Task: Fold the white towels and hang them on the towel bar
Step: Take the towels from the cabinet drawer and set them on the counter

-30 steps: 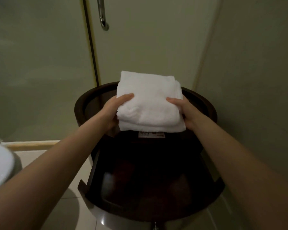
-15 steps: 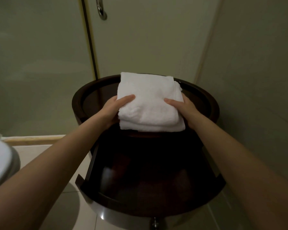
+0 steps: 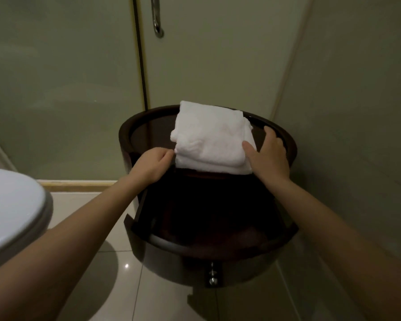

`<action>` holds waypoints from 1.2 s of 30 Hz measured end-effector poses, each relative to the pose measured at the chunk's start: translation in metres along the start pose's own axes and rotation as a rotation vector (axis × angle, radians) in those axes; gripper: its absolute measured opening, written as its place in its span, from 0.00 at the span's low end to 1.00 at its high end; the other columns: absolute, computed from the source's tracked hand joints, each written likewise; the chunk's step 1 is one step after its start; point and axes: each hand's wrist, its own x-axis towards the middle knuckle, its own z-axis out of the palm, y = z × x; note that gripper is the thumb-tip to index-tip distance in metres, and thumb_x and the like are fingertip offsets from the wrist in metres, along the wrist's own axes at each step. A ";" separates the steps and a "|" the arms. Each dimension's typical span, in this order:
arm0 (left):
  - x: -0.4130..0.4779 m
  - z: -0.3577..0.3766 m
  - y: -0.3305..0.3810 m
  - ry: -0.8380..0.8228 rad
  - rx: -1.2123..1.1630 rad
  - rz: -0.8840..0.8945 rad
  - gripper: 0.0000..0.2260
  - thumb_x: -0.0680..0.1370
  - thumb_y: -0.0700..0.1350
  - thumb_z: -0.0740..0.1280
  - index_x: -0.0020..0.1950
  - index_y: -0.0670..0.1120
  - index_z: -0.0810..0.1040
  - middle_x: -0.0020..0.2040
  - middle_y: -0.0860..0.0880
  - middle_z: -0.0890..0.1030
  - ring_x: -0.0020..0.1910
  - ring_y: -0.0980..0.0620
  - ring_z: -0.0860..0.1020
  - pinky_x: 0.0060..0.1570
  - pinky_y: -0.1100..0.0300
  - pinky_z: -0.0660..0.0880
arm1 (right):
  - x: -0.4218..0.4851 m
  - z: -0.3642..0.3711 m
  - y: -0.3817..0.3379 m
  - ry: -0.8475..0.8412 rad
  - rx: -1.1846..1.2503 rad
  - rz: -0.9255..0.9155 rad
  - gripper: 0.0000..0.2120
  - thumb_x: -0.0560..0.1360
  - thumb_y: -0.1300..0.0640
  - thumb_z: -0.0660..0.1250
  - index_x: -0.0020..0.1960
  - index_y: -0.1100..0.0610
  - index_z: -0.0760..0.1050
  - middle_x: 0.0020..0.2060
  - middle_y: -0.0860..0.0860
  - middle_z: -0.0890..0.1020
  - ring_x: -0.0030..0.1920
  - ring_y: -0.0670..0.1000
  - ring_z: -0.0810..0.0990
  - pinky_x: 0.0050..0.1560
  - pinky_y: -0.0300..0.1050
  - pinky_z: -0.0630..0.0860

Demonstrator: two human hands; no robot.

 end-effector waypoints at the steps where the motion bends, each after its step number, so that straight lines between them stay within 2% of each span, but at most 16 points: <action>1: -0.005 0.000 -0.002 -0.056 0.072 0.024 0.22 0.78 0.53 0.51 0.41 0.40 0.78 0.41 0.42 0.81 0.40 0.46 0.77 0.39 0.52 0.72 | -0.018 -0.005 0.000 -0.020 0.006 -0.063 0.32 0.76 0.44 0.63 0.75 0.53 0.57 0.67 0.55 0.69 0.65 0.57 0.70 0.54 0.50 0.69; 3: -0.012 0.002 -0.006 -0.132 0.166 0.064 0.19 0.80 0.50 0.52 0.49 0.42 0.81 0.51 0.43 0.81 0.49 0.46 0.77 0.48 0.52 0.73 | -0.060 -0.013 0.003 -0.128 -0.013 -0.176 0.28 0.76 0.44 0.63 0.72 0.50 0.61 0.63 0.52 0.72 0.60 0.53 0.73 0.52 0.48 0.72; 5: -0.016 0.005 -0.009 -0.148 0.199 0.079 0.16 0.81 0.47 0.55 0.59 0.45 0.79 0.61 0.43 0.78 0.60 0.45 0.74 0.56 0.53 0.71 | -0.102 -0.017 0.010 -0.230 -0.083 -0.256 0.23 0.74 0.41 0.64 0.65 0.48 0.69 0.55 0.48 0.75 0.55 0.49 0.75 0.50 0.47 0.74; 7: -0.017 0.009 -0.010 -0.147 0.219 0.075 0.16 0.81 0.48 0.55 0.63 0.46 0.77 0.64 0.43 0.76 0.65 0.44 0.71 0.60 0.53 0.69 | -0.139 -0.016 0.018 -0.361 -0.169 -0.338 0.20 0.71 0.37 0.65 0.59 0.45 0.73 0.49 0.43 0.75 0.50 0.45 0.75 0.49 0.42 0.74; 10: -0.017 0.012 -0.009 -0.136 0.260 0.052 0.17 0.81 0.49 0.55 0.65 0.47 0.75 0.68 0.42 0.73 0.70 0.45 0.67 0.64 0.51 0.67 | -0.171 -0.007 0.029 -0.518 -0.297 -0.463 0.21 0.69 0.35 0.66 0.59 0.43 0.72 0.49 0.41 0.74 0.51 0.43 0.73 0.50 0.39 0.71; 12: -0.018 0.013 -0.009 -0.136 0.276 0.040 0.17 0.81 0.49 0.55 0.67 0.47 0.74 0.70 0.42 0.71 0.72 0.45 0.64 0.66 0.51 0.65 | -0.176 0.000 0.034 -0.476 -0.359 -0.529 0.18 0.72 0.39 0.66 0.59 0.44 0.73 0.52 0.42 0.76 0.53 0.44 0.73 0.53 0.40 0.69; 15: -0.020 0.013 -0.009 -0.151 0.293 0.042 0.18 0.81 0.49 0.55 0.69 0.48 0.71 0.72 0.41 0.69 0.73 0.45 0.62 0.68 0.51 0.64 | -0.174 0.006 0.038 -0.401 -0.352 -0.536 0.14 0.74 0.42 0.65 0.58 0.44 0.74 0.51 0.41 0.76 0.54 0.44 0.73 0.51 0.38 0.67; 22: -0.024 0.011 -0.010 -0.134 0.317 0.081 0.19 0.81 0.48 0.55 0.71 0.49 0.69 0.73 0.42 0.67 0.74 0.46 0.61 0.68 0.52 0.62 | -0.155 0.021 0.039 -0.346 -0.356 -0.510 0.14 0.72 0.43 0.68 0.55 0.45 0.76 0.50 0.42 0.75 0.51 0.44 0.72 0.49 0.36 0.68; 27: -0.025 0.009 -0.012 -0.141 0.343 0.110 0.20 0.81 0.50 0.54 0.72 0.50 0.67 0.74 0.43 0.66 0.74 0.46 0.62 0.69 0.52 0.62 | -0.133 0.033 0.035 -0.302 -0.389 -0.473 0.14 0.70 0.43 0.71 0.53 0.46 0.75 0.48 0.44 0.75 0.51 0.46 0.72 0.48 0.40 0.73; 31: -0.025 0.007 -0.014 -0.141 0.378 0.144 0.21 0.81 0.52 0.53 0.73 0.51 0.66 0.74 0.45 0.66 0.74 0.47 0.62 0.70 0.52 0.63 | -0.113 0.044 0.033 -0.220 -0.423 -0.461 0.16 0.67 0.43 0.73 0.47 0.48 0.71 0.44 0.45 0.72 0.47 0.47 0.71 0.42 0.41 0.71; 36: -0.025 0.007 -0.019 -0.158 0.383 0.162 0.22 0.81 0.53 0.54 0.74 0.51 0.63 0.75 0.46 0.63 0.75 0.49 0.59 0.71 0.53 0.61 | -0.091 0.057 0.032 -0.150 -0.471 -0.470 0.19 0.65 0.43 0.75 0.42 0.49 0.66 0.41 0.46 0.72 0.42 0.47 0.70 0.36 0.40 0.65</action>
